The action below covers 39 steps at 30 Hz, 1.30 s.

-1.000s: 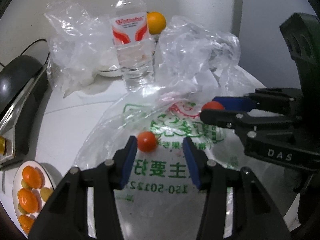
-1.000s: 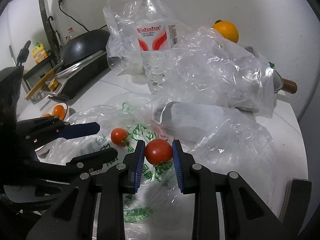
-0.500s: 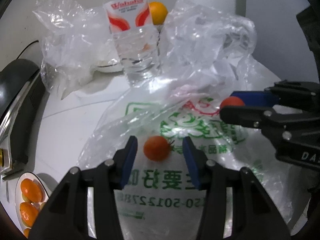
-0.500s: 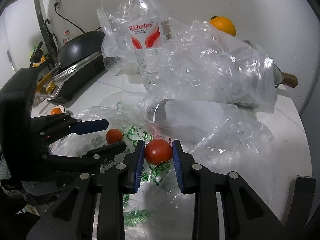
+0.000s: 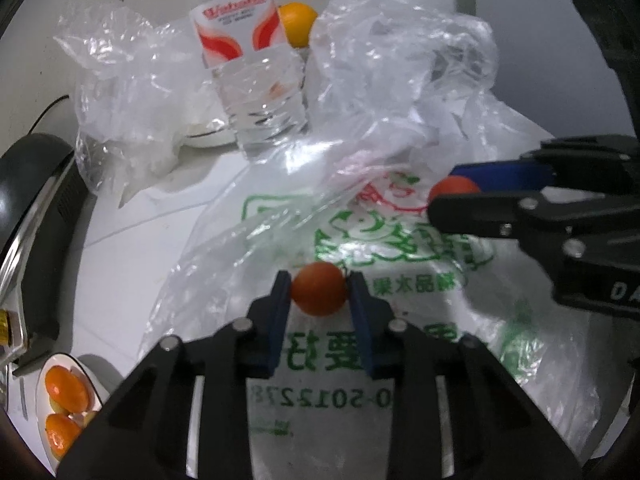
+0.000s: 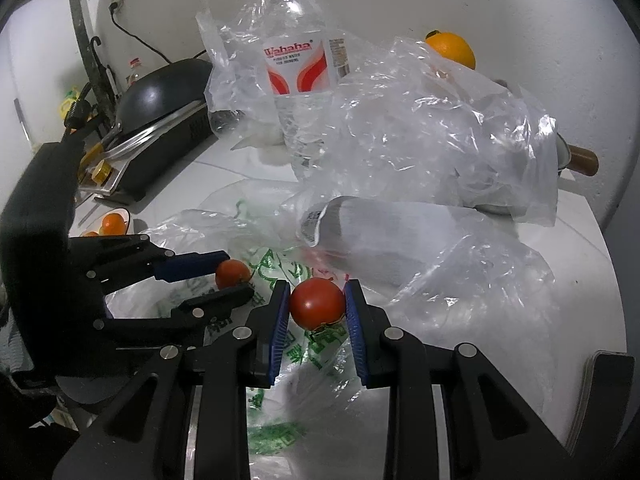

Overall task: Organize fruits
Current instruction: 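Grasp the last cherry tomato with the left tool while the right tool holds its tomato, then carry both held cherry tomatoes from the bag over the white plate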

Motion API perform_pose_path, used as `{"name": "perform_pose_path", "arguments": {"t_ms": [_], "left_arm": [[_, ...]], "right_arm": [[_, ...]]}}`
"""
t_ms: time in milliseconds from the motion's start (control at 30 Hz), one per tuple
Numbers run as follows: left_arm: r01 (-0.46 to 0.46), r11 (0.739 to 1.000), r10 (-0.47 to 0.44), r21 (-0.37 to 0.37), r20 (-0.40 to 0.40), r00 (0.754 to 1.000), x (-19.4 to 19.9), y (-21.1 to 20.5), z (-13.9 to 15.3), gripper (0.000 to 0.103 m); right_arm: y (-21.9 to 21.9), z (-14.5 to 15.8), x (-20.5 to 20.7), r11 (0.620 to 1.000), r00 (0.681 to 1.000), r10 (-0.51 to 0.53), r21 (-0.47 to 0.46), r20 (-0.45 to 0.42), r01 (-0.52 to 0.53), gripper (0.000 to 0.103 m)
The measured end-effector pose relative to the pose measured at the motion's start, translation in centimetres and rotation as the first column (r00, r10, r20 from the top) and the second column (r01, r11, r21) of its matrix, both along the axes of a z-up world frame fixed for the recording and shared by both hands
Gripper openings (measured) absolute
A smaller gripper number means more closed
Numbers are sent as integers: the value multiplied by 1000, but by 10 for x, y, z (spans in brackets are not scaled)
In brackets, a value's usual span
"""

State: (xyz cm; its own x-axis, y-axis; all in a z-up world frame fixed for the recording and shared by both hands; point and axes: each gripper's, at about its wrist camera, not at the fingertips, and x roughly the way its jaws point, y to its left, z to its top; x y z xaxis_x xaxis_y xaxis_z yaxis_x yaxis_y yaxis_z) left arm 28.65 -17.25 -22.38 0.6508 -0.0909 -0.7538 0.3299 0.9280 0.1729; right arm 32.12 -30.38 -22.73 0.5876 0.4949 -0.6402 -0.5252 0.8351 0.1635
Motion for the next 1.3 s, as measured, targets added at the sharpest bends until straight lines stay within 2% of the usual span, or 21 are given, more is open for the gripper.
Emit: {"name": "perform_pose_path", "arguments": {"t_ms": [633, 867, 1300], "left_arm": [[43, 995, -38, -93, 63, 997, -50, 4, 47, 30], [47, 994, -37, -100, 98, 994, -81, 9, 64, 30], [37, 992, -22, -118, 130, 991, -112, 30, 77, 30]], "right_arm": [[14, 25, -39, 1000, 998, 0, -23, 59, 2, 30], [19, 36, -59, 1000, 997, 1, -28, 83, 2, 30], [37, 53, -95, 999, 992, 15, -45, 123, -10, 30]]}}
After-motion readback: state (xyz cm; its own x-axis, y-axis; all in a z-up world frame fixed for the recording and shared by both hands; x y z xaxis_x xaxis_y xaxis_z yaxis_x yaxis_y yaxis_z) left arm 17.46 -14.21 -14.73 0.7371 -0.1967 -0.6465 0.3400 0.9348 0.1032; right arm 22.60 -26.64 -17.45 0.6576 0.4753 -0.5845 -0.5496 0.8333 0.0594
